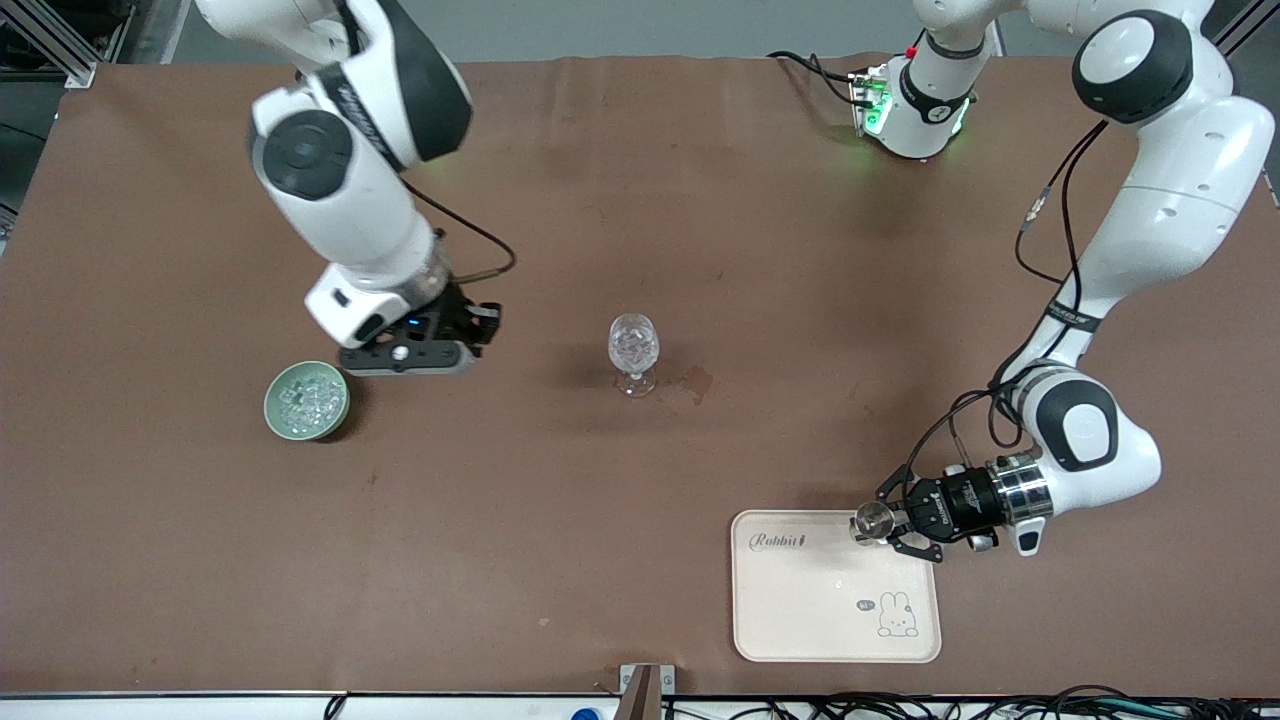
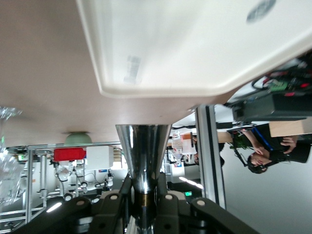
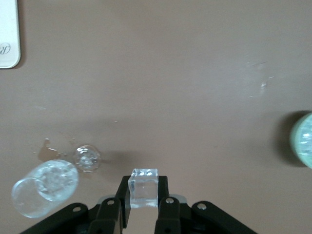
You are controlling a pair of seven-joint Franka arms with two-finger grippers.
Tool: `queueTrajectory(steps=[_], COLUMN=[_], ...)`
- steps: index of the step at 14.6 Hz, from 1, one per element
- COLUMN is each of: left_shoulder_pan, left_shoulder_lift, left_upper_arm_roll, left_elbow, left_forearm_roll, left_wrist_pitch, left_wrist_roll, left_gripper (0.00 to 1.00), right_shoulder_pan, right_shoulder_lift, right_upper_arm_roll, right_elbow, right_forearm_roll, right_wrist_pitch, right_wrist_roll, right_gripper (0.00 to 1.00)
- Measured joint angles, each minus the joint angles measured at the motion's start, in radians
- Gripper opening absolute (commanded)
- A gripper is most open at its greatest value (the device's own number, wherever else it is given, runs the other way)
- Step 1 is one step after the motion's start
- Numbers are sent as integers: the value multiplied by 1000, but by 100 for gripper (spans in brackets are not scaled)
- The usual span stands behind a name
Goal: Pour wine and add ice with both arms
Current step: 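Set the jigger on the tray while the right gripper brings ice over glass, then open the right gripper to drop the ice into the glass while the left withdraws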
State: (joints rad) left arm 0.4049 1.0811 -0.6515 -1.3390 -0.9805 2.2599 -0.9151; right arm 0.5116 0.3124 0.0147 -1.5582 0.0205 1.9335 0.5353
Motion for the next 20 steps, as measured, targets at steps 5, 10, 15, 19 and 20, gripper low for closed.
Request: queueTrajectory(steps=[5, 10, 15, 19, 20], left_shoulder_pan=[-3, -15, -50, -54, -54], left_shoulder_lift=[83, 97, 101, 101, 101], left_upper_arm_roll=[45, 58, 60, 73, 75], left_elbow=[31, 32, 35, 38, 38], left_forearm_roll=[-180, -258, -259, -261, -261], left_wrist_pitch=[1, 34, 147, 149, 149], left_wrist_roll=[122, 201, 206, 206, 206], left_gripper=[1, 1, 10, 63, 72], right_shoulder_pan=[123, 187, 230, 255, 256], right_shoulder_lift=[164, 230, 237, 237, 237], right_upper_arm_roll=[-1, -2, -2, -2, -2], right_elbow=[112, 128, 136, 137, 137], right_forearm_roll=[-1, -1, -1, -1, -1], right_wrist_pitch=[79, 148, 146, 142, 141], right_wrist_roll=[158, 224, 270, 280, 281], right_gripper=[2, 2, 2, 3, 3])
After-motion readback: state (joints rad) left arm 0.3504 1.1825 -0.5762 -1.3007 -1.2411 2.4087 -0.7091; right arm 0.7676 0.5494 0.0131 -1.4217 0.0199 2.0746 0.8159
